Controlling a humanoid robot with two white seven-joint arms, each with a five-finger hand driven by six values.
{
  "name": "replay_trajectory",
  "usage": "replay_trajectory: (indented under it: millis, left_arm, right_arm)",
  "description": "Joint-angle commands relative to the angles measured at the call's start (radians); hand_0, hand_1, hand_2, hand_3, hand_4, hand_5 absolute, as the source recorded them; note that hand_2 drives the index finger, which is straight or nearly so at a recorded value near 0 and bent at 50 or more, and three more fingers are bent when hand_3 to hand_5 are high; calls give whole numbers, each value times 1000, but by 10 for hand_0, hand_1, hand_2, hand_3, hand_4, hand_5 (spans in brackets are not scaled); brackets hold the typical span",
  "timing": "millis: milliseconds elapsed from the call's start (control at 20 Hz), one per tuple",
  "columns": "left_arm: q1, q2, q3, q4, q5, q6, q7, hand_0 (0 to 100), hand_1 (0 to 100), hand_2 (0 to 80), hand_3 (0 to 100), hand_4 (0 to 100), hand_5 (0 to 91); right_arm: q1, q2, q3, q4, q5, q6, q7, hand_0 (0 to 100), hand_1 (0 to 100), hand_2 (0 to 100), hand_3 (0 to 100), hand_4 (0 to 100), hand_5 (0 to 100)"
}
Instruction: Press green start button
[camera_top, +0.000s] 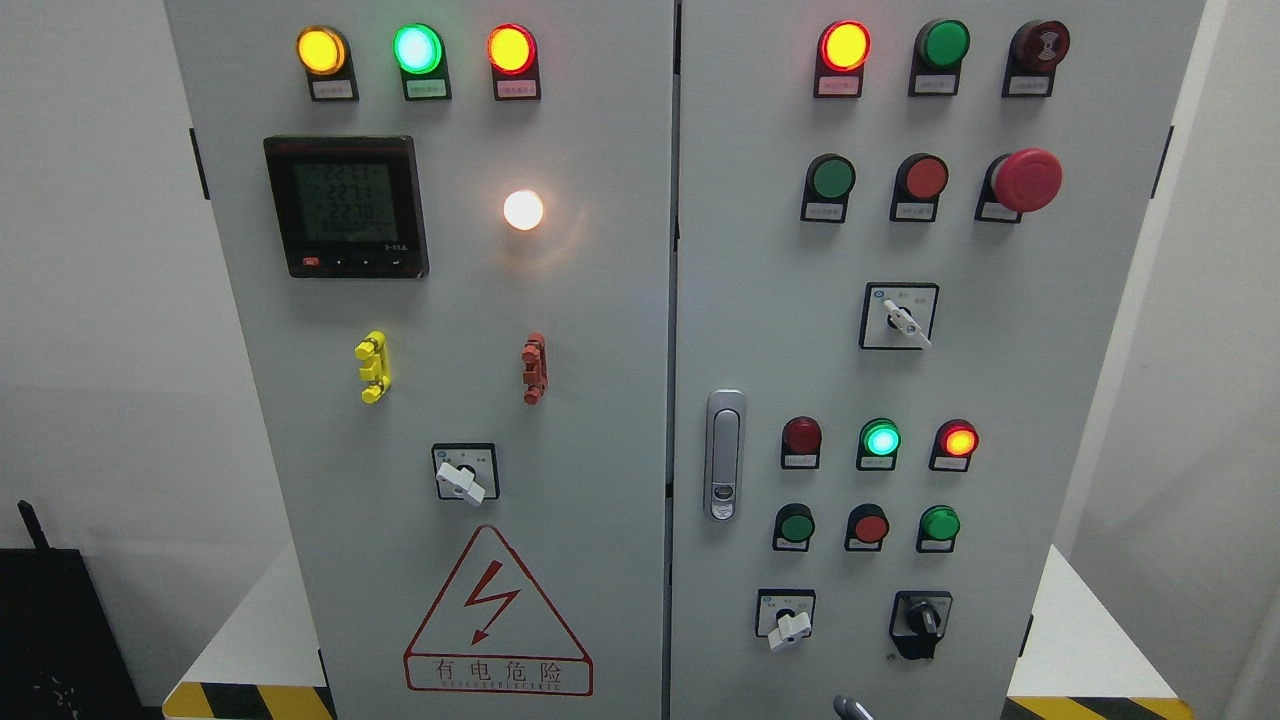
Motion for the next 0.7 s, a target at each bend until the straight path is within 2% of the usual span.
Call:
replay_trajectory:
  millis: [0, 400, 650]
  left_arm:
    - [0, 0, 0, 0, 0, 0, 0, 120, 556, 0, 0, 0, 0]
    - [0, 0, 0, 0, 0, 0, 0, 120, 556, 0, 0, 0, 0]
    - [0, 0, 0, 0, 0, 0, 0, 120, 556, 0, 0, 0, 0]
  right_arm:
    - [-1, 1, 2, 3, 1, 1, 0, 0, 195, 0, 0, 0, 0]
    - [-1, 1, -1, -2, 10, -2, 2, 0, 198, 0, 0, 0, 0]
    - [-17, -1, -9, -2, 91, -15, -1, 0, 256, 0, 0, 0, 0]
